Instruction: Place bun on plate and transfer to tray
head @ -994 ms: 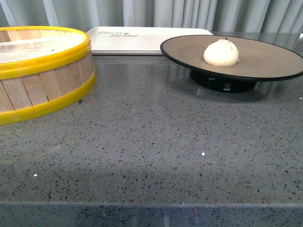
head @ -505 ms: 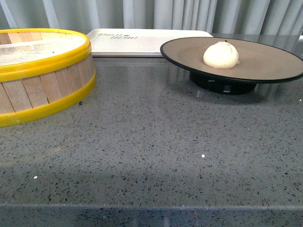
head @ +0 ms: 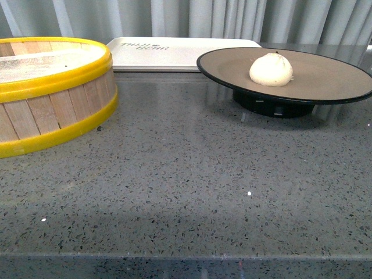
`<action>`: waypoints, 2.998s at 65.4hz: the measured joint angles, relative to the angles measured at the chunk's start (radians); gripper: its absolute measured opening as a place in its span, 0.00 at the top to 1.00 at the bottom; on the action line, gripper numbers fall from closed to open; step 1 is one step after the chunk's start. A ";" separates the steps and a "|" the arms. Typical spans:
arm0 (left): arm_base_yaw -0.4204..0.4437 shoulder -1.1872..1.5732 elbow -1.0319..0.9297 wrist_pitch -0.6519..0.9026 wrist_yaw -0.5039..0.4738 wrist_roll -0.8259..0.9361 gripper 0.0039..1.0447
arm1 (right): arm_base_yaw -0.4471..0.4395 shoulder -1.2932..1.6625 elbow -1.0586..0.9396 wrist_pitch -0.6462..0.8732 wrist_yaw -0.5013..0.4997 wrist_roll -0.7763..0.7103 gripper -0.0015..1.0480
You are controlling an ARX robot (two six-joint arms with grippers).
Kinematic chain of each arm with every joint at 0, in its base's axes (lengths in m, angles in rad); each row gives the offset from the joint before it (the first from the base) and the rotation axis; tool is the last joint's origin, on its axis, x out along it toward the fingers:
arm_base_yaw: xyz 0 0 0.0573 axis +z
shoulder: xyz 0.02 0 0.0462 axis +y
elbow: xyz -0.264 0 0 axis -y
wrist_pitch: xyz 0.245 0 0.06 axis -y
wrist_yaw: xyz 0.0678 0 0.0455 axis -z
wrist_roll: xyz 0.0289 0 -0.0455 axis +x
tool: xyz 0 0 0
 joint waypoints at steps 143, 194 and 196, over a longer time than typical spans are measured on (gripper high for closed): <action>0.000 0.000 0.000 0.000 0.000 0.000 0.06 | -0.003 1.567 0.882 0.302 -0.468 1.201 0.08; 0.000 0.000 0.000 0.000 0.000 0.000 0.06 | 0.047 1.562 0.863 0.310 -0.462 1.185 0.97; 0.000 0.000 0.000 0.000 0.000 0.000 0.06 | 0.048 1.555 0.857 0.311 -0.460 1.180 0.97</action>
